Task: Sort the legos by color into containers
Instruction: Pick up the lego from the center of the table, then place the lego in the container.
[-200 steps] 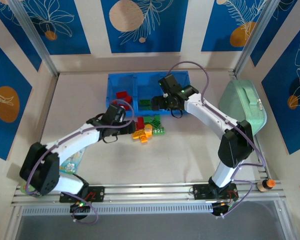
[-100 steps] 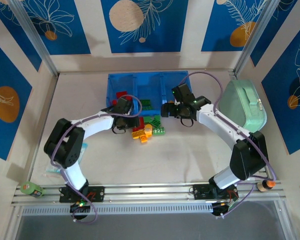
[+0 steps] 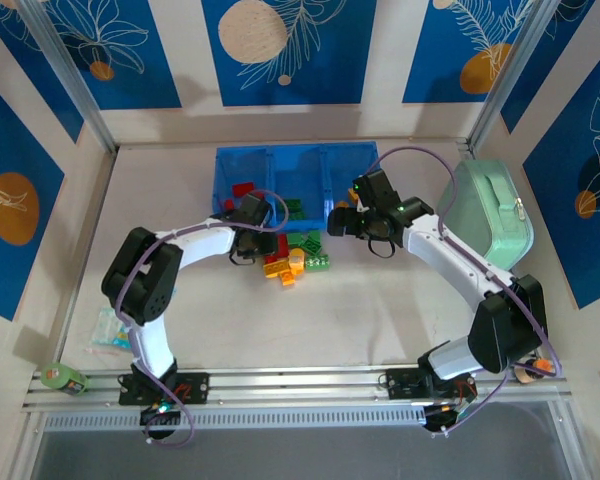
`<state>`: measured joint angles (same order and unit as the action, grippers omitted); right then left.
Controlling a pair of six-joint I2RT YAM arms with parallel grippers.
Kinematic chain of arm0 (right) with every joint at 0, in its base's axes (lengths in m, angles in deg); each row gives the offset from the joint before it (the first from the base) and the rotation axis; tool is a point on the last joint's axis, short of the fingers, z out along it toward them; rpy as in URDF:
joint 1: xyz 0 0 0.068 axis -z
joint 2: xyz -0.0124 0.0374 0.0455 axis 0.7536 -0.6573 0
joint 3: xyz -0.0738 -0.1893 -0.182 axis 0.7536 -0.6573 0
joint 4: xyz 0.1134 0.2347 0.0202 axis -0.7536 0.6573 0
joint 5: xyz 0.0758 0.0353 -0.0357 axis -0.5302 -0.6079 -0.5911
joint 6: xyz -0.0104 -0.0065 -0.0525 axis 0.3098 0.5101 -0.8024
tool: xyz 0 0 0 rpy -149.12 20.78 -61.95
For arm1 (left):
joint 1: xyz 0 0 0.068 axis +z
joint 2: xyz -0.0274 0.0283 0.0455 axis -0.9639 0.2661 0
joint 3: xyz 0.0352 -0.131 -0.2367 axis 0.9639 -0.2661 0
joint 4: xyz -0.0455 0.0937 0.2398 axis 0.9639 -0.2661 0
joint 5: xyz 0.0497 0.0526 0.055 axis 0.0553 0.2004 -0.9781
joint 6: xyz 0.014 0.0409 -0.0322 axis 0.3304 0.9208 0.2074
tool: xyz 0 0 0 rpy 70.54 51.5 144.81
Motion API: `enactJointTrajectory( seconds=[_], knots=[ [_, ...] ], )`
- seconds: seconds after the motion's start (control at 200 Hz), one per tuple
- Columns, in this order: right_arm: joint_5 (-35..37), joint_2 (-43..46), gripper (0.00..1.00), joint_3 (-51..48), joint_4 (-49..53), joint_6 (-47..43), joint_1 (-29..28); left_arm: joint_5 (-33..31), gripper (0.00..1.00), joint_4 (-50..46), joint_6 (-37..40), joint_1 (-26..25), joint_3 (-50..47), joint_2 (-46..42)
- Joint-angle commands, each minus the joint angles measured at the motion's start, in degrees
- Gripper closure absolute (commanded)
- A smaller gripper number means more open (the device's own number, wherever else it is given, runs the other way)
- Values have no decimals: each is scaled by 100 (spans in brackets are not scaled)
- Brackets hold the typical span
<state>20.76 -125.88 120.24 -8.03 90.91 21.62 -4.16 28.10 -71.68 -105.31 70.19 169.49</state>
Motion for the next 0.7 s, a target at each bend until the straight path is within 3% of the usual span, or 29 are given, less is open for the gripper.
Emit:
enactJointTrajectory(
  seconds=[0.0, 0.385, 0.695],
  knots=[
    [-134, 133, 13, -94, -37, 110, 22, -286, 59, -223, -89, 60, -175, -103],
    [-133, 192, 13, -168, -37, 163, -9, -436, 79, -434, -59, 60, -461, -861],
    [-131, 325, 13, -409, -81, 238, -31, -630, 83, -915, 336, 479, 257, -1599]
  ],
)
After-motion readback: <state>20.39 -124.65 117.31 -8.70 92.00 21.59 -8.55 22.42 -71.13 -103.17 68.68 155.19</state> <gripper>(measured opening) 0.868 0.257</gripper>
